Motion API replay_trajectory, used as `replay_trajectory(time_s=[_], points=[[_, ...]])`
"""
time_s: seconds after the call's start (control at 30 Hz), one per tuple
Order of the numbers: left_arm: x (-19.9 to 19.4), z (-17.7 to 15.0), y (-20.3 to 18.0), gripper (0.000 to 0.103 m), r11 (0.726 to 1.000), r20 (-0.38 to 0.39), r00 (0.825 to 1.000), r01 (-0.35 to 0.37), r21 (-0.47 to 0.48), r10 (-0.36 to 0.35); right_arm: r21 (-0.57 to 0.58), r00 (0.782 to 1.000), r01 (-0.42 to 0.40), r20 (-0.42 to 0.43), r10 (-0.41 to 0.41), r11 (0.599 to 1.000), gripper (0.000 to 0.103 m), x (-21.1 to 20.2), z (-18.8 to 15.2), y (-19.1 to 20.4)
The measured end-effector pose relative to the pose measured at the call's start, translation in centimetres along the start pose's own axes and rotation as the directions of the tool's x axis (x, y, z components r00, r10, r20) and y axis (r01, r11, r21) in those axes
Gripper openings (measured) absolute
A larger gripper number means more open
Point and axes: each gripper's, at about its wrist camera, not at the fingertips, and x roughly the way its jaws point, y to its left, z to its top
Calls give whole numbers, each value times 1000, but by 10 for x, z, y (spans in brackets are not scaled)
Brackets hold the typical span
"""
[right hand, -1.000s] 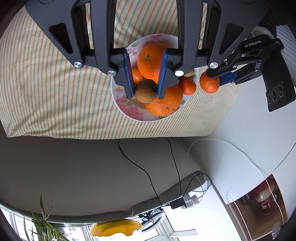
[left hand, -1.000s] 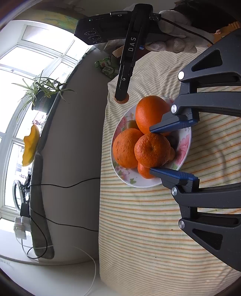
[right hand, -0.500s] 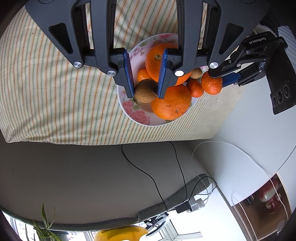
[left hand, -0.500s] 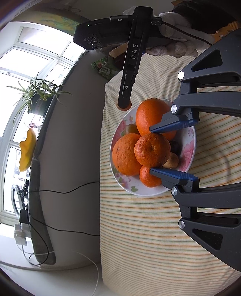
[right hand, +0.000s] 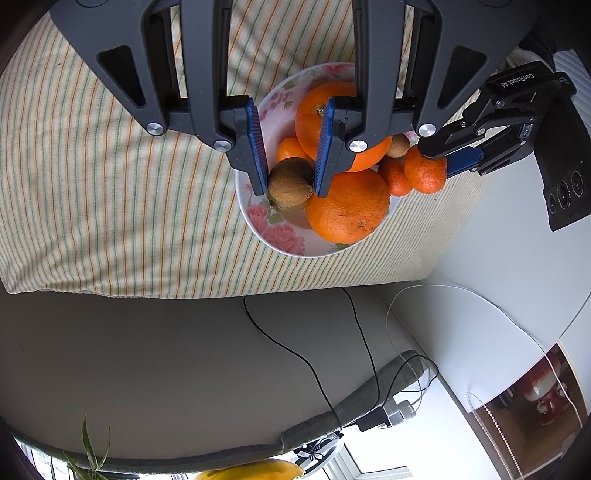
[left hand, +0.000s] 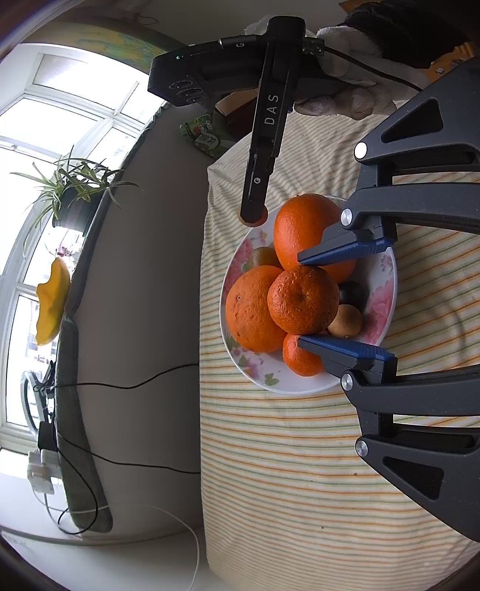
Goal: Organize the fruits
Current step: 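Lower both fruits onto the plate and open both grippers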
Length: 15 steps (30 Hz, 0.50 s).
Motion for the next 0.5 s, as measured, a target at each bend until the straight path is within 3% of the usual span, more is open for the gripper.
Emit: replay_trajectory(time_s=[0.5], points=[[1, 0, 2, 37, 1000, 2, 1000, -8, -2, 8, -8, 1000, -8, -15, 8, 1000, 27, 4, 1, 0]])
